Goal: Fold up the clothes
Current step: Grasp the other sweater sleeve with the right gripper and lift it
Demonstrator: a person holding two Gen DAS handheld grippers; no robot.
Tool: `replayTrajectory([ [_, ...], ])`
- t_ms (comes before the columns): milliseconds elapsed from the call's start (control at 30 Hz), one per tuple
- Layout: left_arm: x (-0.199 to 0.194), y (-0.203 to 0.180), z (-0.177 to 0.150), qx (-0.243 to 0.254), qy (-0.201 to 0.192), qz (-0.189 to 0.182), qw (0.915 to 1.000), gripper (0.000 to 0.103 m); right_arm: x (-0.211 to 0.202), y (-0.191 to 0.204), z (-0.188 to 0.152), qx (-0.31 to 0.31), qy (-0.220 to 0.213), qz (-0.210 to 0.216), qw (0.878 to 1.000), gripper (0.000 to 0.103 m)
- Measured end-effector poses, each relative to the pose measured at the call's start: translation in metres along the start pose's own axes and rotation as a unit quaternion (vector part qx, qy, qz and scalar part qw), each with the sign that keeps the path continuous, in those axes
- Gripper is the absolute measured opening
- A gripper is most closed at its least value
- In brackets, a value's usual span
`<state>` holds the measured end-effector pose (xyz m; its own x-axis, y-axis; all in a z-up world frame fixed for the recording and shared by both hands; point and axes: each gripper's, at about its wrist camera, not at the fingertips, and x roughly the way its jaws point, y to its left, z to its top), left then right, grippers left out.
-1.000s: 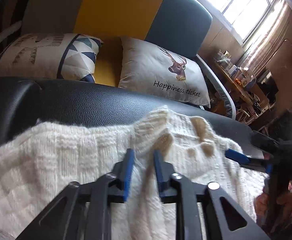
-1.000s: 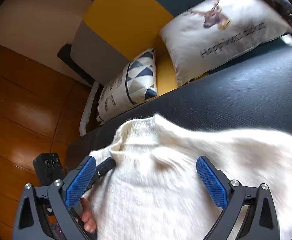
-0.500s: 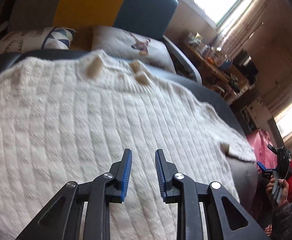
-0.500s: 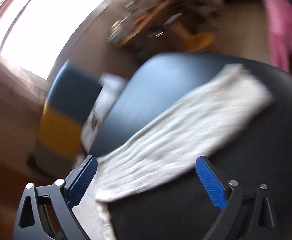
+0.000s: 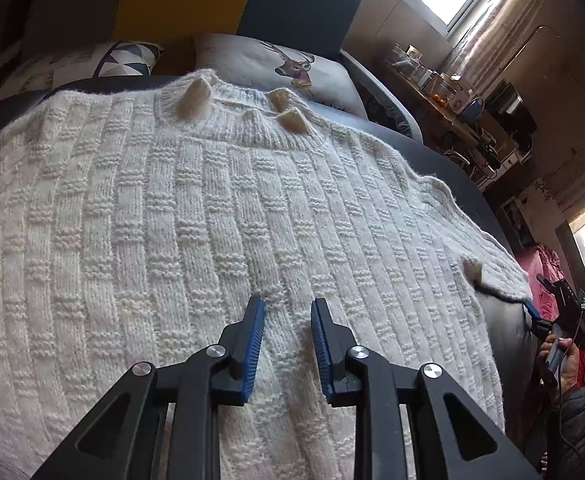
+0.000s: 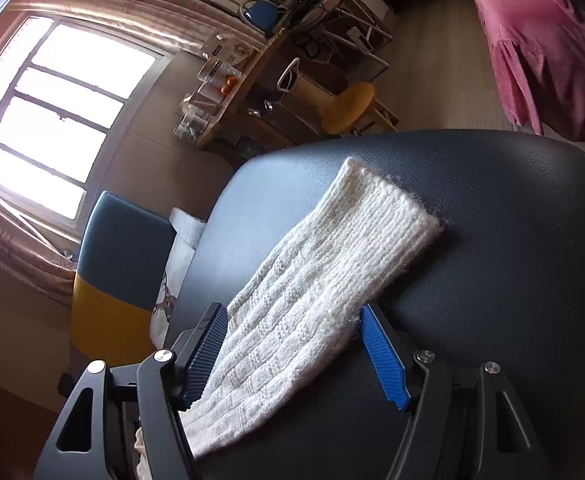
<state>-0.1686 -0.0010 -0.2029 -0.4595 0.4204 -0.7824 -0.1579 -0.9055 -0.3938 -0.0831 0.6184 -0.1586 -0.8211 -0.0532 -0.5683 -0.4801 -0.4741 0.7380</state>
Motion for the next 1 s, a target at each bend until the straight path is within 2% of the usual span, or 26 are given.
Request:
replayTrajectory([
  [33,0.0,0.001,0.0,-0.001,-0.001,-0.002,1.0,0.024,0.001,-0.001,0.002,-0.001,-0.005,-0.003,1.0,0.059],
  [100,0.001,0.003,-0.001,-0.002,-0.001,-0.006,1.0,0.023,0.003,-0.007,0.004,0.01,-0.013,-0.016,1.0,0.039],
  [133,0.0,0.003,-0.001,-0.003,-0.002,-0.009,1.0,0.023,0.004,-0.012,0.005,0.02,-0.015,-0.023,0.999,0.02],
  [167,-0.001,0.005,-0.002,-0.004,-0.003,-0.013,0.9999,0.024,0.005,-0.017,0.006,0.031,-0.017,-0.031,0.999,0.011],
  [200,-0.002,0.007,-0.002,-0.006,-0.003,-0.016,0.9998,0.023,0.005,-0.022,0.007,0.045,-0.019,-0.028,0.998,0.011],
  [267,-0.002,0.009,-0.002,-0.009,-0.003,-0.023,0.9997,0.024,0.003,-0.032,0.009,0.077,-0.021,-0.003,0.997,0.011],
  [400,-0.003,0.011,-0.002,-0.011,-0.005,-0.031,0.9994,0.023,0.004,-0.03,0.013,0.091,-0.025,-0.004,0.995,0.015],
  [533,-0.003,0.012,-0.003,-0.009,-0.005,-0.037,0.9993,0.023,0.003,-0.022,0.02,0.089,-0.059,-0.022,0.994,0.035],
  [633,-0.003,0.015,-0.003,-0.013,-0.004,-0.045,0.9989,0.023,0.005,-0.016,0.028,0.083,-0.075,-0.04,0.993,0.039],
  [700,-0.002,0.017,-0.003,-0.014,-0.003,-0.05,0.9986,0.023,0.009,-0.011,0.035,0.076,-0.082,-0.046,0.993,0.049],
  [767,-0.002,0.018,-0.003,-0.013,-0.004,-0.054,0.9984,0.023,0.019,-0.003,0.039,0.051,-0.073,-0.057,0.994,0.06],
  [833,-0.002,0.018,-0.003,-0.011,-0.005,-0.058,0.9982,0.023,0.03,0.007,0.041,0.018,-0.057,-0.072,0.996,0.065],
  [900,-0.001,0.019,-0.003,-0.011,-0.006,-0.061,0.9981,0.023,0.041,0.017,0.043,-0.015,-0.041,-0.087,0.995,0.051],
  [933,-0.001,0.019,-0.003,-0.012,-0.005,-0.062,0.998,0.023,0.046,0.022,0.043,-0.031,-0.034,-0.094,0.995,0.024],
  [967,-0.001,0.019,-0.003,-0.014,-0.005,-0.063,0.9979,0.023,0.052,0.027,0.044,-0.048,-0.026,-0.101,0.993,0.008],
  [1000,0.0,0.019,-0.003,-0.016,-0.004,-0.064,0.9978,0.023,0.056,0.031,0.044,-0.063,-0.02,-0.11,0.992,0.008],
])
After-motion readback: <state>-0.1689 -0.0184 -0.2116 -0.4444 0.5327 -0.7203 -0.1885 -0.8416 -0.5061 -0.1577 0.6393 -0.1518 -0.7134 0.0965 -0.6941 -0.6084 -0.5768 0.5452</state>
